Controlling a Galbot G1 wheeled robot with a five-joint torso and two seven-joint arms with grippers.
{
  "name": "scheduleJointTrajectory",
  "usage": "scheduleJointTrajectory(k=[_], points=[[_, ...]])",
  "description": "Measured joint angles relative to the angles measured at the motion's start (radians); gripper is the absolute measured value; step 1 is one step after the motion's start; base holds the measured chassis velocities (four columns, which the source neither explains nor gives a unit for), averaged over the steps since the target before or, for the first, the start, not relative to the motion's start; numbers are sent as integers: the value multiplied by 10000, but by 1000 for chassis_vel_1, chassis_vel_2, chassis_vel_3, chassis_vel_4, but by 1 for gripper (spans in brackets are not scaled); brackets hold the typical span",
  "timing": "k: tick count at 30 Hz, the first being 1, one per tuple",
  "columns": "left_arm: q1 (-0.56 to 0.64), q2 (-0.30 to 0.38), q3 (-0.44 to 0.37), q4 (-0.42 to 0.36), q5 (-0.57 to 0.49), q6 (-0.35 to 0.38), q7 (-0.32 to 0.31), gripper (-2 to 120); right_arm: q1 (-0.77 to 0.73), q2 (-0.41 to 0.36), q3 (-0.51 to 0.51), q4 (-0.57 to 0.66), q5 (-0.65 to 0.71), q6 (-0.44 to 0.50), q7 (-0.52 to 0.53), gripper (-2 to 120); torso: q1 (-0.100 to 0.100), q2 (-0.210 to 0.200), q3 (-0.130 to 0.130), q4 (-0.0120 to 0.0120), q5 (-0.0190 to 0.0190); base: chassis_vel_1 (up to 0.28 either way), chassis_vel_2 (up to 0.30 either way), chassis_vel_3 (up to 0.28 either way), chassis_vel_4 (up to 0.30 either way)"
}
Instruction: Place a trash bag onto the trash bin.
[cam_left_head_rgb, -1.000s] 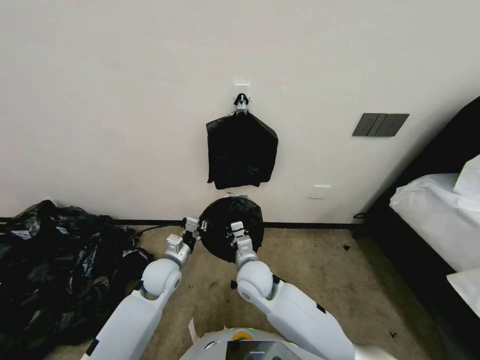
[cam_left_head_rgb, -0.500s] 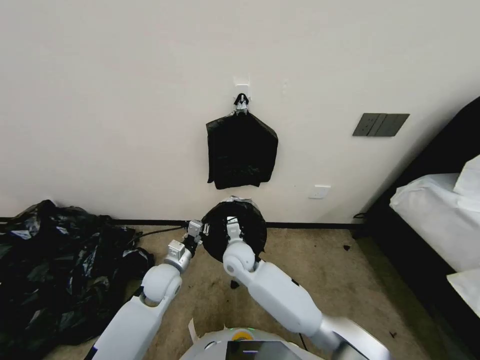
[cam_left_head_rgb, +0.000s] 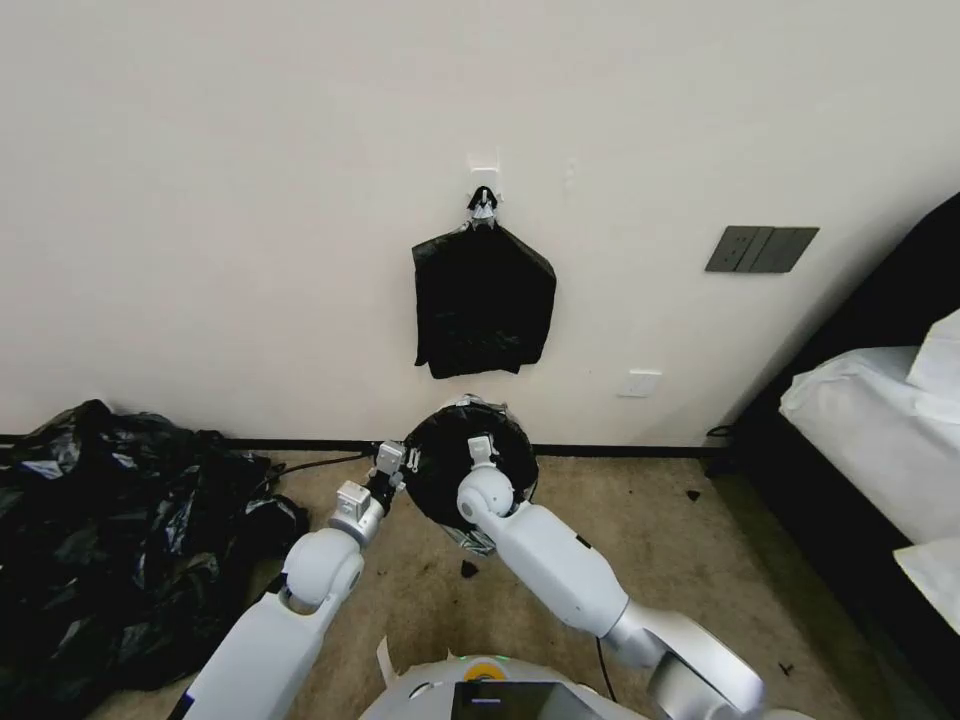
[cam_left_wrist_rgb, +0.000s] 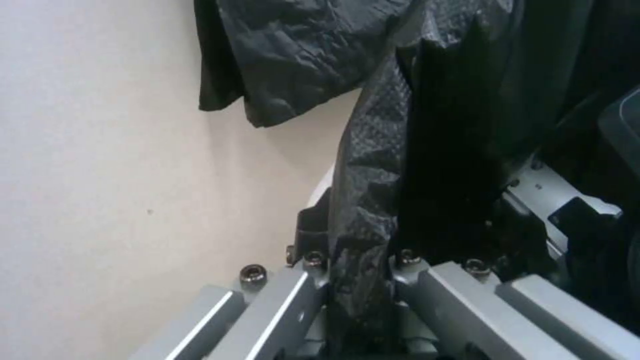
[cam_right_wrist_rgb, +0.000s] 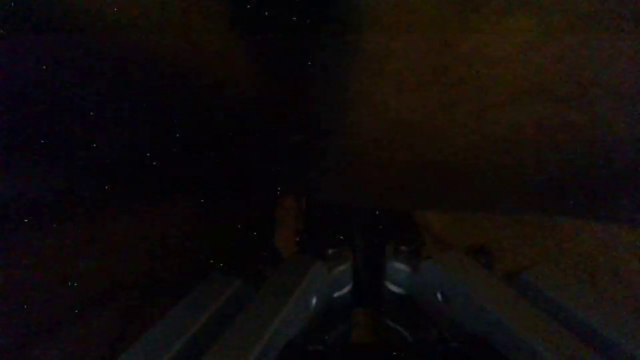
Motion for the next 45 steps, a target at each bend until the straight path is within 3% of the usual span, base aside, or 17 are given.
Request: scheduleJointTrajectory(k=[9, 18, 29, 45], points=[[-32, -1, -26, 11, 5, 6, 0, 1, -197, -122, -168, 433, -310, -367, 1, 0, 1, 0, -1, 0, 0, 0, 0, 0, 0], [19, -73, 4, 80, 51, 19, -3, 1, -329, -63, -918, 1042, -1439, 54, -577, 0, 0, 0, -1, 1, 0, 0, 0, 0, 0], [180, -58, 46, -109, 129, 29, 17, 1, 336, 308, -480, -479, -706, -202, -541, 0, 0, 0, -1, 1, 0, 0, 0, 0, 0], [76, -36, 5, -23, 81, 42, 59, 1, 106, -73, -412, -70, -1114, -359, -405, 0, 0, 0, -1, 0, 1, 0, 0, 0, 0]])
